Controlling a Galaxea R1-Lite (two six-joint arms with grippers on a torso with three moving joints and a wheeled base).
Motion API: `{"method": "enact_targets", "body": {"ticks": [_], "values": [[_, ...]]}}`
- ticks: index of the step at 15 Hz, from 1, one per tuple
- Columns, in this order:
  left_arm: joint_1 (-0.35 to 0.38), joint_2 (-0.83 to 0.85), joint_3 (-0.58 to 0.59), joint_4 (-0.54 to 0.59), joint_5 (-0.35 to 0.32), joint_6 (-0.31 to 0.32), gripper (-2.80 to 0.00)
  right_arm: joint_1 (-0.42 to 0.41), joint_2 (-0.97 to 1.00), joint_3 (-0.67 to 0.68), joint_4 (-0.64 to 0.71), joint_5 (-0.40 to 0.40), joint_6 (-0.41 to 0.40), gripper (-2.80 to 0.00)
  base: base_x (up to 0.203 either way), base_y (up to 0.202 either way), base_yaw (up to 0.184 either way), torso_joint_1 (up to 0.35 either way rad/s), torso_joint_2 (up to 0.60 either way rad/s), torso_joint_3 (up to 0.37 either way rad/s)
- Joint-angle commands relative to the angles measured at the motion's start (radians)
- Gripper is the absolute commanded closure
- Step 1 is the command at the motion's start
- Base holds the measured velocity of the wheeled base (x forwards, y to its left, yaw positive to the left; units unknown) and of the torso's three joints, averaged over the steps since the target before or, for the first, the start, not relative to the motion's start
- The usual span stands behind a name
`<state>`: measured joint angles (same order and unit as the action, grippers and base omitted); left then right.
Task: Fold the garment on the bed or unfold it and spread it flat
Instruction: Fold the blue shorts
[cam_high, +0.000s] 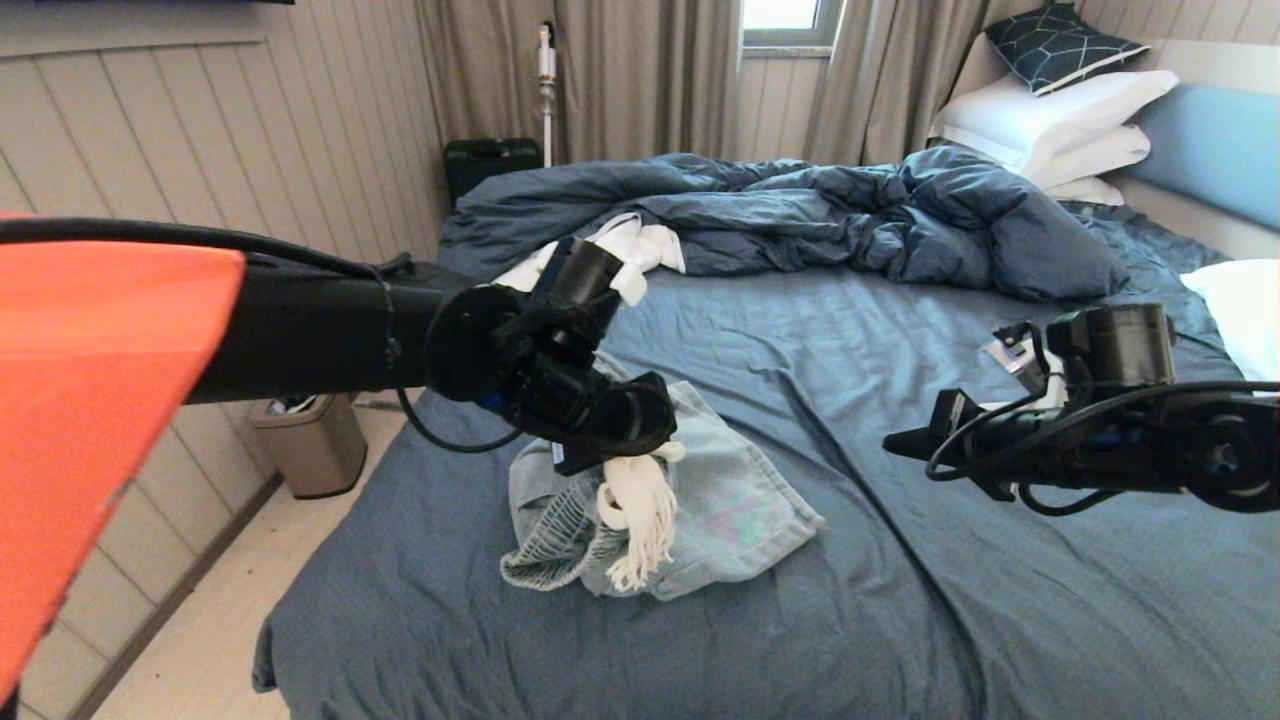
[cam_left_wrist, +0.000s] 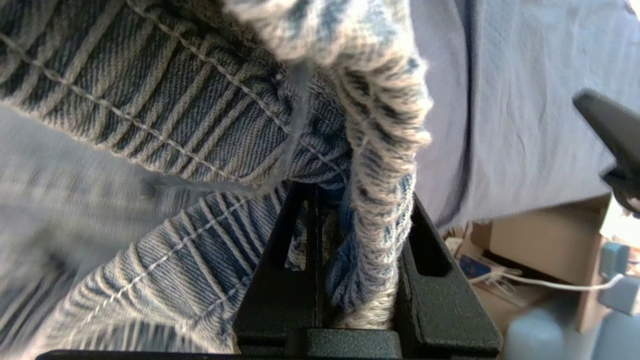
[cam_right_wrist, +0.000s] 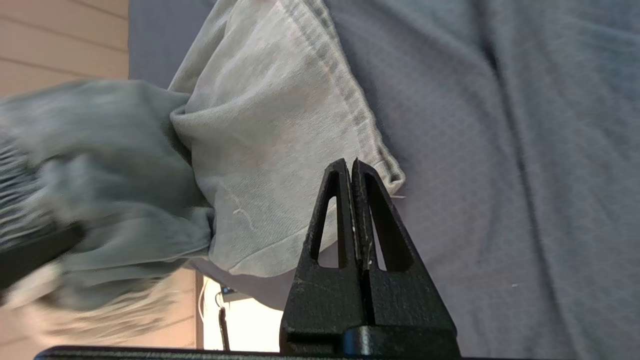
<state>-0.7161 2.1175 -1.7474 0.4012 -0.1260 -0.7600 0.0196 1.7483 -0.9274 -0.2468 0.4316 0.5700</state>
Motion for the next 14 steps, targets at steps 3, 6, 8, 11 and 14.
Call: {"method": "enact_targets", "body": {"ticks": [3, 6, 8, 11, 14], "values": [[-0.03, 0.182, -0.161, 0.001, 0.017, 0.006, 0.0, -0.023, -0.001, 0.017, -0.008, 0.018, 0.001, 0.0, 0.0, 0.0, 0.0, 0.0, 0.0, 0.0], [-0.042, 0.218, -0.188, -0.06, 0.029, 0.086, 0.0, -0.023, 0.011, 0.025, -0.02, 0.027, 0.001, 0.0, 0.0, 0.0, 0.0, 0.0, 0.0, 0.0], [-0.047, 0.232, -0.188, -0.099, 0.092, 0.145, 0.0, -0.021, 0.014, 0.027, -0.022, 0.027, 0.001, 0.0, 0.0, 0.0, 0.0, 0.0, 0.0, 0.0], [-0.071, 0.248, -0.188, -0.15, 0.109, 0.234, 0.0, -0.021, 0.022, 0.031, -0.022, 0.026, -0.001, 0.0, 0.0, 0.0, 0.0, 0.0, 0.0, 0.0], [-0.075, 0.261, -0.188, -0.16, 0.112, 0.244, -2.8, -0.021, 0.026, 0.04, -0.048, 0.026, 0.001, 0.0, 0.0, 0.0, 0.0, 0.0, 0.0, 0.0]]}}
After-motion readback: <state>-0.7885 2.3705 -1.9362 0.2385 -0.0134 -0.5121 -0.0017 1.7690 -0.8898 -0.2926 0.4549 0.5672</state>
